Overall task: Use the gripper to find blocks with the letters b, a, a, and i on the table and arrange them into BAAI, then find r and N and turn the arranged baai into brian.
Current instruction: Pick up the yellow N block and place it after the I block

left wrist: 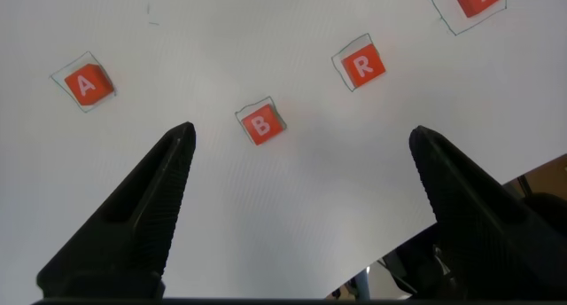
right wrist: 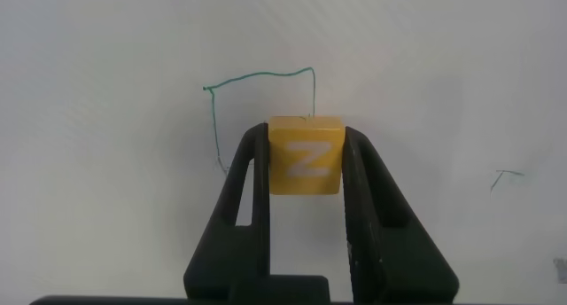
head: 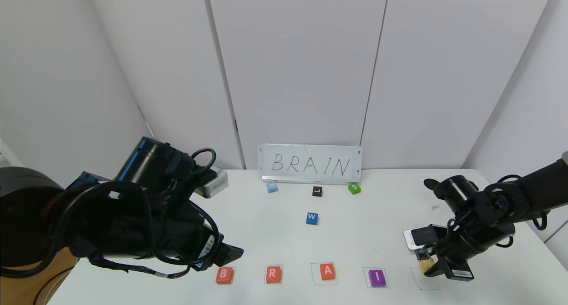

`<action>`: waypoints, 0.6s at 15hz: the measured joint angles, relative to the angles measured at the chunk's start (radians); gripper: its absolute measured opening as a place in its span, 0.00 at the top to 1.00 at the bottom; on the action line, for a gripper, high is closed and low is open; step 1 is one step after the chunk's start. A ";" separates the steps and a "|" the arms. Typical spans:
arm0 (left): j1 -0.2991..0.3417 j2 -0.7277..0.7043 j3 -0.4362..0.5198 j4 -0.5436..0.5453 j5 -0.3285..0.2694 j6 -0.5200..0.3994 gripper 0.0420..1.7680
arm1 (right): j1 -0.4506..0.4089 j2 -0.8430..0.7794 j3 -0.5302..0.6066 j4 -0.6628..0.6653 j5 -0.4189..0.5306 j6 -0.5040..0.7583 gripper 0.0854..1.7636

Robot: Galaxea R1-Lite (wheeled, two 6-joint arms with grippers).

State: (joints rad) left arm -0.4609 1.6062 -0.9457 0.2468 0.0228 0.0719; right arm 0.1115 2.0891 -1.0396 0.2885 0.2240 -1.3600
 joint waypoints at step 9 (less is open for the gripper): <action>-0.012 0.013 0.007 -0.001 0.003 0.000 0.03 | 0.003 0.000 0.074 -0.066 0.021 -0.009 0.73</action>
State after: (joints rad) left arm -0.4732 1.6187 -0.9389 0.2453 0.0262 0.0719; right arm 0.1145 2.0894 -0.9655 0.2226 0.2449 -1.3685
